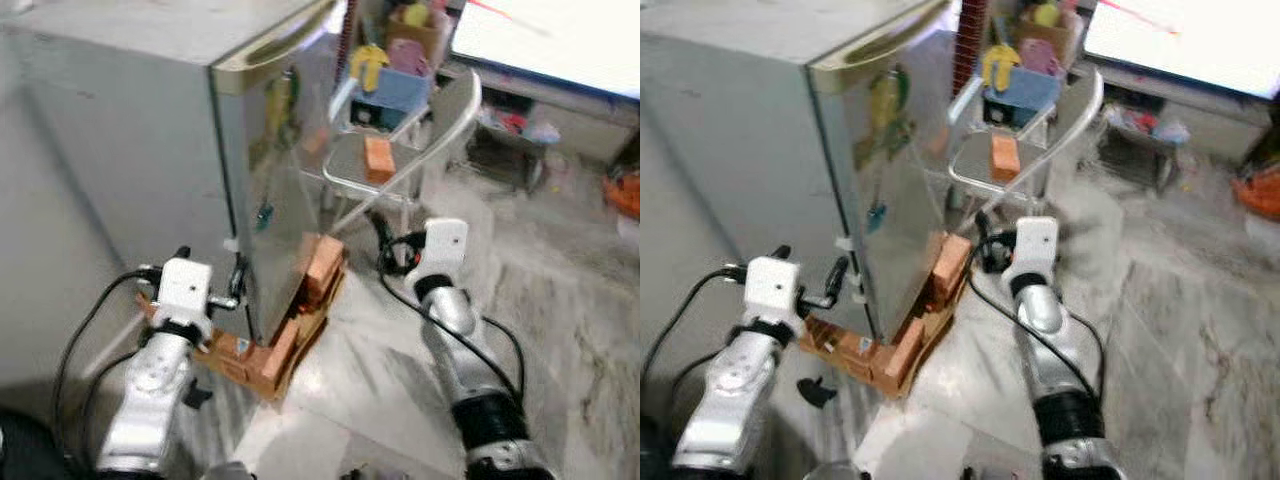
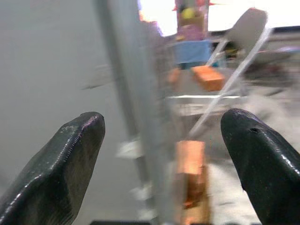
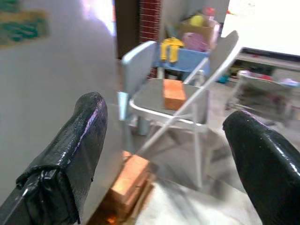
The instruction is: Restocking fridge
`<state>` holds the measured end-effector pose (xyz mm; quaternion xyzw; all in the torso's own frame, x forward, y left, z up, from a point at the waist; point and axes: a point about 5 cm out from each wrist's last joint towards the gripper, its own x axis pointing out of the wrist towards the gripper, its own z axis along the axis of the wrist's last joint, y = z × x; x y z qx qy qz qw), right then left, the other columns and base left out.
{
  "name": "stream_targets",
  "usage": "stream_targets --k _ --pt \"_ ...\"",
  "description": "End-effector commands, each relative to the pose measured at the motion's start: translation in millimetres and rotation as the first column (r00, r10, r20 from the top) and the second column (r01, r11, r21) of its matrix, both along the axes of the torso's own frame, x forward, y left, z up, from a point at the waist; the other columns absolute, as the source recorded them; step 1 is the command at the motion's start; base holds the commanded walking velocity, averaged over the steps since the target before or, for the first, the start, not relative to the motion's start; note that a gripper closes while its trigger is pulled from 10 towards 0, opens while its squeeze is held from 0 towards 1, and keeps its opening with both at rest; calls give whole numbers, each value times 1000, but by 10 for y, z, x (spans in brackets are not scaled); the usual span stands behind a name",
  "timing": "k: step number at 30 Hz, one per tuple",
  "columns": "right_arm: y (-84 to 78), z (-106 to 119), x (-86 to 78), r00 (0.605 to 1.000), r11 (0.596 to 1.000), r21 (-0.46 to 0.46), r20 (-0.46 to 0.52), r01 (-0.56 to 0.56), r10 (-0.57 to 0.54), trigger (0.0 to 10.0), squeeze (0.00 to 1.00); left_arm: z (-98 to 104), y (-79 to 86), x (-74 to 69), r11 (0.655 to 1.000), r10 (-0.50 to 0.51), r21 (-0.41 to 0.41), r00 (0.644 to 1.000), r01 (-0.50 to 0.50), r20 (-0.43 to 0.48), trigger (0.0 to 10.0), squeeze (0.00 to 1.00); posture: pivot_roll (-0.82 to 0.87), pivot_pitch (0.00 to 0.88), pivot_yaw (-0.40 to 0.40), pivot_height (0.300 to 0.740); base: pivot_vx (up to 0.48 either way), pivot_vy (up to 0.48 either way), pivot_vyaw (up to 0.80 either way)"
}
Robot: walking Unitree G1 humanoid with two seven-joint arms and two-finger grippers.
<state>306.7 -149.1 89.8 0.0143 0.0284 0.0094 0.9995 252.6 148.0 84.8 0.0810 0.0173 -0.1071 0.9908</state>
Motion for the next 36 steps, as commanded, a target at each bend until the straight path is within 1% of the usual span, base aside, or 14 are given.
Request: stream_targets --k 1,6,19,26,36 --pt "34 55 25 1000 1000 -1 19 -6 6 10000 0 21 36 5 1000 -7 12 1000 7 4 10000 0 118 0 -73 740 0 0 -800" --pt "50 47 25 1000 1000 -1 15 -8 8 10000 0 33 13 -8 1000 -8 12 1000 8 11 10000 0 123 0 -76 740 0 0 -800" --pt "57 61 36 1000 1000 -6 20 -16 16 10000 0 29 23 -15 1000 7 -3 1000 -7 11 10000 0 120 4 -82 740 0 0 -748" --pt "64 78 43 999 1000 -11 29 -17 18 10000 0 32 25 -14 1000 8 -5 1000 -8 13 10000 0 119 4 -83 740 0 298 0" --pt "70 78 42 999 1000 -11 30 -19 19 10000 0 43 8 -16 1000 -12 21 1000 11 28 10000 0 119 5 -82 740 280 390 0"
